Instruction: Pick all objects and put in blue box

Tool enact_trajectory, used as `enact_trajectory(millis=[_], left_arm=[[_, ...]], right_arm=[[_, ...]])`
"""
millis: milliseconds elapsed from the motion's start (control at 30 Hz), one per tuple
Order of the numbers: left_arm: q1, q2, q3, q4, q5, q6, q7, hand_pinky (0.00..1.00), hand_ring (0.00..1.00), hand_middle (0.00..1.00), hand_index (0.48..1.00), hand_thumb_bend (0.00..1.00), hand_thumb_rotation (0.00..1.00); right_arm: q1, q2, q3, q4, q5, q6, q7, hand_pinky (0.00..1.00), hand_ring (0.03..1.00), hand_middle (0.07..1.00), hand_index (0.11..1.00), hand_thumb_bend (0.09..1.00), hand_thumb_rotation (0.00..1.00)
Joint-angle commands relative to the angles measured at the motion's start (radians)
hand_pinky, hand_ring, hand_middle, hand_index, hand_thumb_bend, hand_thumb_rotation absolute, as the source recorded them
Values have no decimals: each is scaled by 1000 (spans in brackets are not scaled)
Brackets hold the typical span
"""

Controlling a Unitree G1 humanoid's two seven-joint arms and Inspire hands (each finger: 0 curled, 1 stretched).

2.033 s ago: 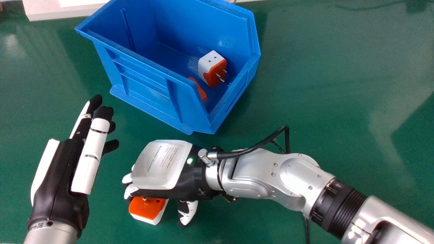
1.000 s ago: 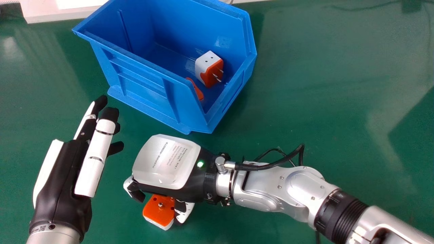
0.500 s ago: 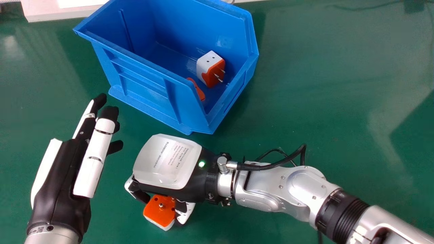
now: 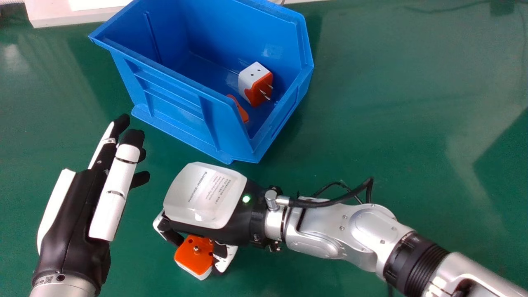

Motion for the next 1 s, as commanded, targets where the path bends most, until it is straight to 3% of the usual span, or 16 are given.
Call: enact_trajectory(millis=[0,100,200,333,533,733,967], left_arm=[[-3,4,4,-31,-2,-2,-2,856,921,939,969,470,1000],[-6,4,3,-28,-3,-1,-2,856,921,938,969,469,1000],[-9,4,1,-26,-1,-1,-2,856,921,938,968,469,1000],[-14,4,3,-25,-3,2,-2,856,921,938,969,468,1000],[-25,5,2,-17,-1,5,-2,856,921,938,969,467,1000],[-32,5,1,-10,2,5,-1,856,921,938,969,466,1000],[-50,9,3,7,6,6,0,856,921,938,969,465,1000]], right_arm=[[4,9,-2,4,18,14,63,44,78,151,471,519,122],[9,6,-9,-2,52,23,145,61,92,173,471,519,122],[14,2,-19,-17,80,32,196,118,143,252,478,521,78],[17,-2,-25,-27,85,35,191,166,189,317,483,522,39],[17,-3,-25,-36,74,41,169,143,164,386,478,526,16],[10,-17,-16,-55,34,50,132,184,203,394,486,525,6],[38,-28,-71,-152,70,86,166,215,236,397,493,525,2]])
